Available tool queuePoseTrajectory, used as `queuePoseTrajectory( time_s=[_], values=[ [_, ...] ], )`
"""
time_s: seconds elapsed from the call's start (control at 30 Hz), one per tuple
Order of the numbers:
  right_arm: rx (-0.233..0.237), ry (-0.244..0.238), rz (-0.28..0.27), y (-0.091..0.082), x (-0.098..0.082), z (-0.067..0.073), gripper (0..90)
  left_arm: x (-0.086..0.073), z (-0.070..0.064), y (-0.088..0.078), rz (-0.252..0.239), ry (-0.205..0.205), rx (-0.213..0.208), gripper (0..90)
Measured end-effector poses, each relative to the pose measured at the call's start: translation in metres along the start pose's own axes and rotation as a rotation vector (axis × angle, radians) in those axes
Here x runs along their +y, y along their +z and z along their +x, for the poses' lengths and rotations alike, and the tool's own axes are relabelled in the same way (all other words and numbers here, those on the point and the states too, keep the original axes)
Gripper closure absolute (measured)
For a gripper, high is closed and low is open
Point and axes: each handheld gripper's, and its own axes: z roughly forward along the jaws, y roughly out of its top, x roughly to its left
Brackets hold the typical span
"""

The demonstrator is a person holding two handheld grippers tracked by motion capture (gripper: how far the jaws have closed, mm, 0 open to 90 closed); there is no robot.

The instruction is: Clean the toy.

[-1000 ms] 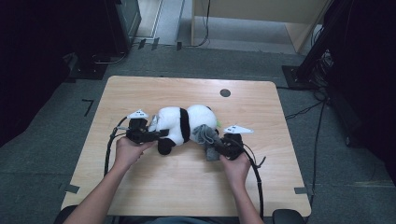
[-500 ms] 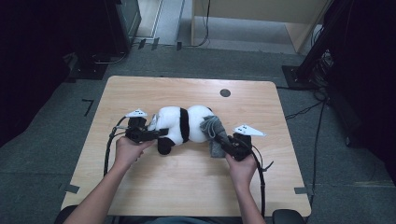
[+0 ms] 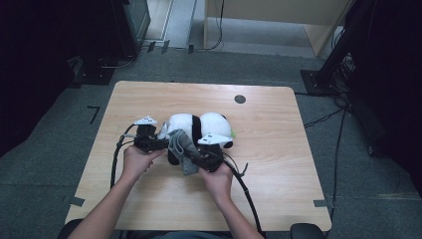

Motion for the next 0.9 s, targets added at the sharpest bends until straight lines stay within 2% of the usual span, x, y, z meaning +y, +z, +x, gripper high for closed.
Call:
queuePoseTrajectory(
  time_s=[0.13, 0.37, 0.5, 0.63, 0.73, 0.8, 0.9],
  values=[
    [-0.001, -0.034, 0.023, 0.017, -0.001, 0.007, 78.9, -0.001, 0.001, -0.001, 0.001, -0.008, 0.010, 56.9],
    [0.006, -0.064, 0.058, 0.029, -0.010, 0.008, 79.7, -0.002, 0.003, 0.000, 0.008, -0.011, 0.018, 57.1],
    [0.025, -0.088, 0.160, 0.045, -0.021, 0.013, 79.6, -0.001, 0.002, 0.000, 0.003, -0.014, 0.010, 56.9],
    [0.036, -0.098, 0.185, 0.051, -0.026, 0.014, 79.7, -0.001, 0.003, -0.001, -0.001, -0.012, 0.006, 56.6],
    [0.074, -0.074, 0.215, 0.053, -0.026, 0.008, 79.7, 0.000, 0.003, -0.001, 0.000, -0.008, 0.006, 56.4],
    [0.085, -0.079, 0.235, 0.053, -0.027, 0.009, 79.6, 0.000, 0.003, -0.001, -0.004, -0.012, 0.003, 56.3],
    [0.115, -0.059, 0.267, 0.049, -0.026, 0.009, 79.6, 0.000, 0.003, -0.001, -0.007, -0.012, 0.002, 56.2]
  ],
)
